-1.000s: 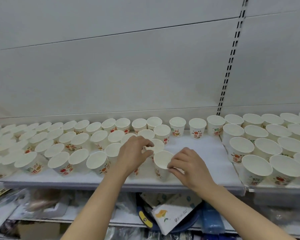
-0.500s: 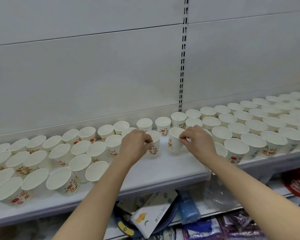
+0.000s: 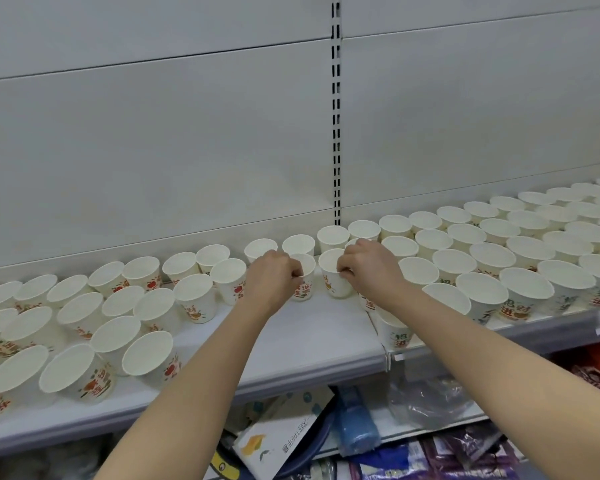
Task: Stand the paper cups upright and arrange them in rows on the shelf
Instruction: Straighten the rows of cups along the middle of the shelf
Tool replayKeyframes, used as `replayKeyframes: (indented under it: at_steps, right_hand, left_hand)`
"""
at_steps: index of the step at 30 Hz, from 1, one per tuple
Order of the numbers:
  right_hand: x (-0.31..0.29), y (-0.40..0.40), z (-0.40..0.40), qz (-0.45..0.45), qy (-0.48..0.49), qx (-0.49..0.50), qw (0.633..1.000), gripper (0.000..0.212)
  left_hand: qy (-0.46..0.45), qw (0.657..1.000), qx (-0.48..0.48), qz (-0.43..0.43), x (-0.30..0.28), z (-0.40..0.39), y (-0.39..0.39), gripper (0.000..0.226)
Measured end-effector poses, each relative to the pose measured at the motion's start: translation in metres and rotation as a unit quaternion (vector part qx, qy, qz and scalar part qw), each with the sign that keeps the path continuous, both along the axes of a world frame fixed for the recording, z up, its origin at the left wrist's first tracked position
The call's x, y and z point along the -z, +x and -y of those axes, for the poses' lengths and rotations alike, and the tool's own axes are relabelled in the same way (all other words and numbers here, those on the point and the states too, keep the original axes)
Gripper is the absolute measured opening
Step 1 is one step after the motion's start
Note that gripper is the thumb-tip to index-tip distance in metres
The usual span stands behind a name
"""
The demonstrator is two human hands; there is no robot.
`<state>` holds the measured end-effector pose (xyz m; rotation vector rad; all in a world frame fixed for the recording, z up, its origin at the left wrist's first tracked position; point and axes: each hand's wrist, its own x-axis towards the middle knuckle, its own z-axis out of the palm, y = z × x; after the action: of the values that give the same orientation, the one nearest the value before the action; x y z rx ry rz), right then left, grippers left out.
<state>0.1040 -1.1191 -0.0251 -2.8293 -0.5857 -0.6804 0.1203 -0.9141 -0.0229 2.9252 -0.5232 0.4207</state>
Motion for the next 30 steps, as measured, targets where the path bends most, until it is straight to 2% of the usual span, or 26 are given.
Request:
replayKeyframes:
  at_steps: [10,15,20,30]
  right_hand:
    - [0.007,0.012,0.001,-0.022,-0.026,-0.009,0.999,0.016]
    - [0.009,0.015,-0.001,-0.029,-0.066,-0.008,0.997,0.023]
    - [0.01,0.016,0.0,-0.023,-0.04,-0.022,0.999,0.013]
    - [0.005,0.019,-0.007,0.027,-0.003,-0.065,0.997,0.014]
  left_hand:
    - [-0.007,1.0,-0.001,-0.001,0.01,-0.002,-0.004,0.01]
    - [-0.01,1.0,0.011,-0.013,0.012,-0.007,-0.001,0.011]
    - [-0.015,1.0,0.016,0.002,0.013,-0.004,0.0,0.011]
    - [-0.035,0.999,0.007,0.038,0.011,-0.011,-0.006,0.025]
